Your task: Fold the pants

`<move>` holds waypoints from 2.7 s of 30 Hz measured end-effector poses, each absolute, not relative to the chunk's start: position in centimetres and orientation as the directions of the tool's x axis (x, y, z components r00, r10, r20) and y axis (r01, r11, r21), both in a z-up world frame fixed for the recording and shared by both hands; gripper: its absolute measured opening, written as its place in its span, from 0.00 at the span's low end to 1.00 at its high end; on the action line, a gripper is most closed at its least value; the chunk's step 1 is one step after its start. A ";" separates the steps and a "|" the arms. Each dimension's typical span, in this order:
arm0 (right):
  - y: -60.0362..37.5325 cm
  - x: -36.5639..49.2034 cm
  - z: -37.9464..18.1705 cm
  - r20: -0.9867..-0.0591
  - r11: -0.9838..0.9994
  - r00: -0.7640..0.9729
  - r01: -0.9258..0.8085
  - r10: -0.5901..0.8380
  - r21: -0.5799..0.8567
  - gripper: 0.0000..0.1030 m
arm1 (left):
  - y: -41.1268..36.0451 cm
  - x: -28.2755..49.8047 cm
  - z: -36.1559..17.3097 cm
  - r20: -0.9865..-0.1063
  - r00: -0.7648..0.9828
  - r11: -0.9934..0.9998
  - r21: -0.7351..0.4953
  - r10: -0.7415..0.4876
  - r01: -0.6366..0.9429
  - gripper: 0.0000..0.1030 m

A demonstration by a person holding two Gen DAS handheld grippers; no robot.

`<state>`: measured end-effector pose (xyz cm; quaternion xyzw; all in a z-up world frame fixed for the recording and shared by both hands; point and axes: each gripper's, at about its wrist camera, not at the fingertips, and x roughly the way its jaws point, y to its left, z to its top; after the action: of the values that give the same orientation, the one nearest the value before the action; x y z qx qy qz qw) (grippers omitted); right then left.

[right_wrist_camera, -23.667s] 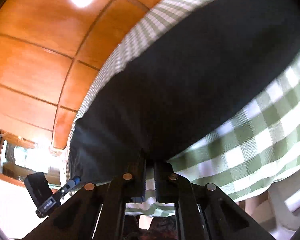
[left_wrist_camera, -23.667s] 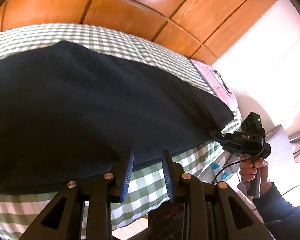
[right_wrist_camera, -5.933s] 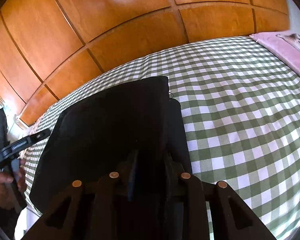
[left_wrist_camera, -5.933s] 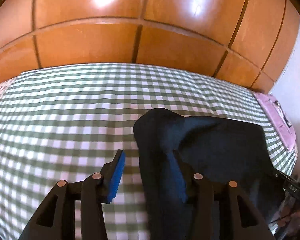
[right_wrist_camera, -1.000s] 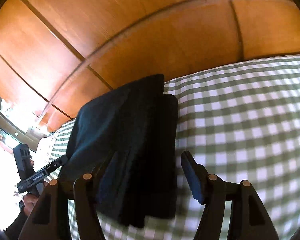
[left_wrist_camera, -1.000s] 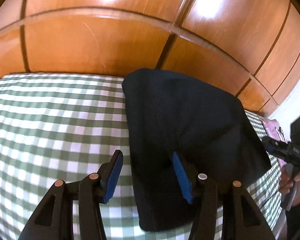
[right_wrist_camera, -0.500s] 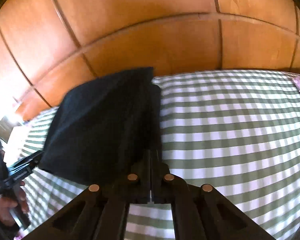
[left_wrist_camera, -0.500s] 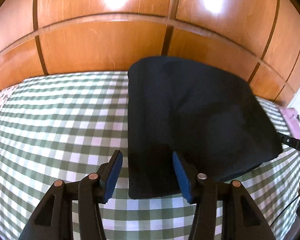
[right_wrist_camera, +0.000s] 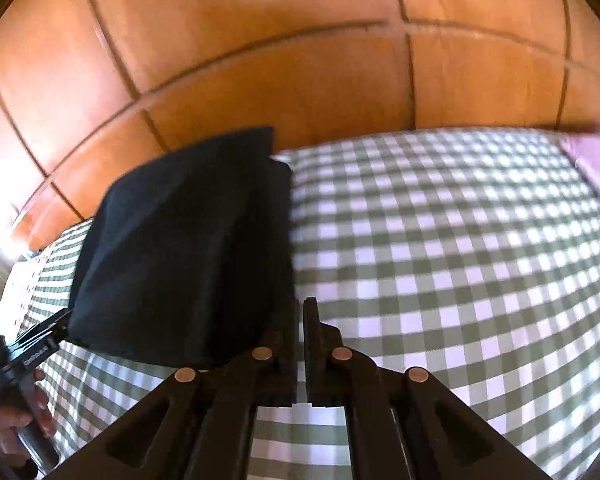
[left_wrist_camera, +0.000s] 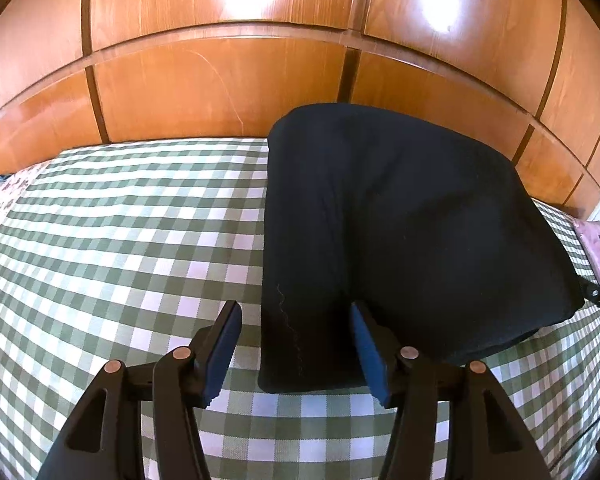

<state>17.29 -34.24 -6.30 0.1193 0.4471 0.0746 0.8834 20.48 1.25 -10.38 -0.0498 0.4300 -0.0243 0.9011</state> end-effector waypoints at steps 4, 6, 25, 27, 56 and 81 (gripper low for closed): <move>-31.5 16.7 -5.0 -0.757 0.959 0.598 -0.079 0.264 0.272 0.17 | 1.3 20.1 -9.9 -0.770 0.632 0.995 -0.102 -0.080 0.001 0.55; -30.5 17.1 -5.4 -0.769 0.959 0.579 -0.091 0.270 0.268 0.17 | 1.4 20.0 -9.8 -0.774 0.627 0.995 -0.103 -0.081 0.001 0.55; -30.3 12.2 -2.6 -0.783 0.986 0.613 0.035 0.105 0.160 0.46 | 2.5 10.0 -3.5 -0.692 0.719 0.994 -0.108 -0.060 -0.021 0.65; -29.1 10.6 -1.7 -0.770 0.988 0.628 0.011 0.111 0.152 0.48 | 2.6 8.4 -2.8 -0.676 0.735 0.993 -0.112 -0.055 -0.028 0.66; -20.8 0.5 1.3 -0.654 0.999 0.756 0.044 -0.037 -0.005 0.70 | 0.8 -0.7 -1.2 -0.630 0.775 0.997 -0.027 0.039 -0.073 0.79; -20.5 -0.8 3.6 -0.594 0.999 0.803 0.037 -0.035 -0.008 0.73 | 1.6 -1.4 1.3 -0.583 0.809 0.991 -0.046 0.076 -0.126 0.79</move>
<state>-0.77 -20.52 3.61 0.0023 0.3129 -0.0189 0.9496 -1.40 1.56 1.28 -0.0414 0.3044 0.0531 0.9502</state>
